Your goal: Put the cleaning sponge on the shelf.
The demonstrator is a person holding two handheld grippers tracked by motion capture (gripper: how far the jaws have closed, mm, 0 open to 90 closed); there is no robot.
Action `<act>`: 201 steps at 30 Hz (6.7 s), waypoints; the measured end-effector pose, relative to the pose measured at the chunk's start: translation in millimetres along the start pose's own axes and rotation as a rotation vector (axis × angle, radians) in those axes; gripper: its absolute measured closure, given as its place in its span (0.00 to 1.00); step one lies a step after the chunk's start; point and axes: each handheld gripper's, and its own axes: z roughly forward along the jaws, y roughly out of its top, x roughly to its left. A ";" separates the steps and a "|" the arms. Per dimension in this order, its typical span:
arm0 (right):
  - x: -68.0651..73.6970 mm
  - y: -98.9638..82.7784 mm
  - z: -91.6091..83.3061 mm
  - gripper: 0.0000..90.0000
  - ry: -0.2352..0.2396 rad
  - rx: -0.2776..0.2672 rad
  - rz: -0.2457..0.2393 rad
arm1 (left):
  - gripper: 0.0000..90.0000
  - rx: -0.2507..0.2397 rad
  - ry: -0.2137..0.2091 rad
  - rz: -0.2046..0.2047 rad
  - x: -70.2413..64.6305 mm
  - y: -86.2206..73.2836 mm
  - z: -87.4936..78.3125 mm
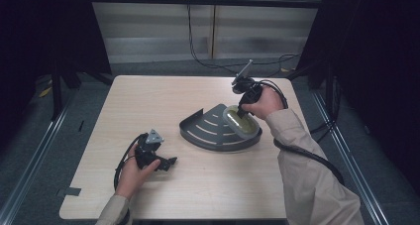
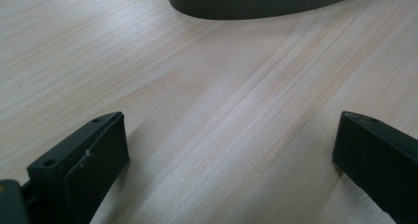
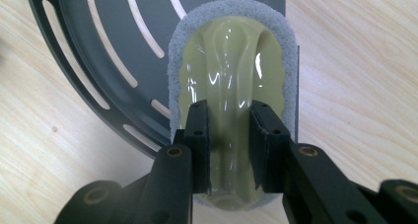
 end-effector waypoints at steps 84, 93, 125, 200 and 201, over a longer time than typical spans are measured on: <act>-10.9 -6.2 49.8 0.79 -0.006 0.026 -0.009 | 0.00 0.000 0.000 0.000 0.0 0.0 0.0; -11.2 -6.7 48.0 0.74 -0.004 0.016 -0.003 | 0.00 0.000 0.000 -0.001 -0.1 0.0 0.0; -12.6 -35.1 29.5 0.30 -0.005 -0.069 -0.006 | 0.00 0.000 0.000 0.000 0.0 0.0 0.0; 0.0 -152.9 30.2 0.17 0.093 -0.042 -0.088 | 0.00 0.000 -0.001 0.004 0.3 -0.2 0.1; -0.7 -154.9 31.7 0.17 0.092 -0.044 -0.090 | 0.00 0.000 0.003 0.005 0.1 -0.2 0.1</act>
